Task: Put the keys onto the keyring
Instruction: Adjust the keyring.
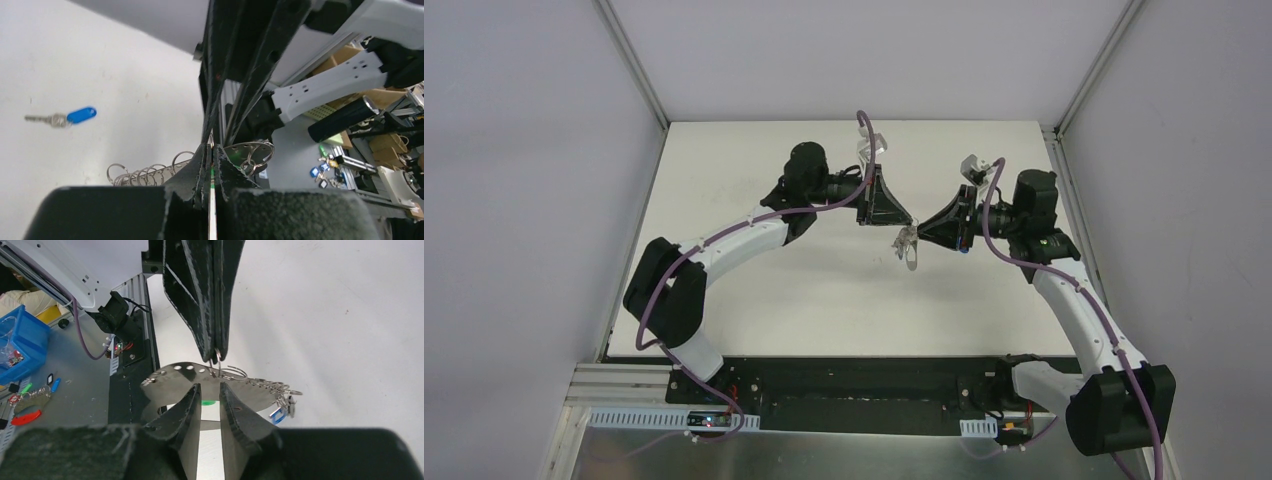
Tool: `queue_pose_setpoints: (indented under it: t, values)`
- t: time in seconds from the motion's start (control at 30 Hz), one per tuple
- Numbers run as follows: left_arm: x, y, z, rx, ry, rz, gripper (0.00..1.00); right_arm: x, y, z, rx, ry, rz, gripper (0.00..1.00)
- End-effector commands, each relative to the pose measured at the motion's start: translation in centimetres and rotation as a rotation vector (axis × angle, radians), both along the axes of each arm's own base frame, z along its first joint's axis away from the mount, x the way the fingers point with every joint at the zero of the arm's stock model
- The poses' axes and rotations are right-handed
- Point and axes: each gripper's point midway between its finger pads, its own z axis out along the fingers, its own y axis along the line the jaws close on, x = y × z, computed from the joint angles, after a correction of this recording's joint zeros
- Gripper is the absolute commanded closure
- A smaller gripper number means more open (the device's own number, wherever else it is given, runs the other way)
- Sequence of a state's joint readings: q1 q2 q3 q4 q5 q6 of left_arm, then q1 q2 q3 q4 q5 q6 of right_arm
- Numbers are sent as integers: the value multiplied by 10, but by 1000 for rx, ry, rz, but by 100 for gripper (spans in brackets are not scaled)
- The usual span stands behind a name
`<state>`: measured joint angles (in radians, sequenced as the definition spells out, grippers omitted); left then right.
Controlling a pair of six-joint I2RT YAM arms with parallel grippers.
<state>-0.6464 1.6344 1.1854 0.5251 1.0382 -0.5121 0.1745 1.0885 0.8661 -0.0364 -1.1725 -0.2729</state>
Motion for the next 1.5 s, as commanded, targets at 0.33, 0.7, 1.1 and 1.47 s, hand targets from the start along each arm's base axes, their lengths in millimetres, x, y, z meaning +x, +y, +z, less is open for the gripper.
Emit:
queue_pose_setpoints:
  t: [0.33,0.7,1.1,1.47]
  values:
    - [-7,7,59,-279,42,-27,100,5,-1,29,73,-25,-7,77]
    - [-6,8,53,-310,99,-13,100,6,2,44,128,4,15,78]
    - [-1,12,64,-351,101,0,100,12,-5,38,94,-23,-27,80]
    - [3,17,64,-354,98,21,100,2,-4,51,125,9,28,80]
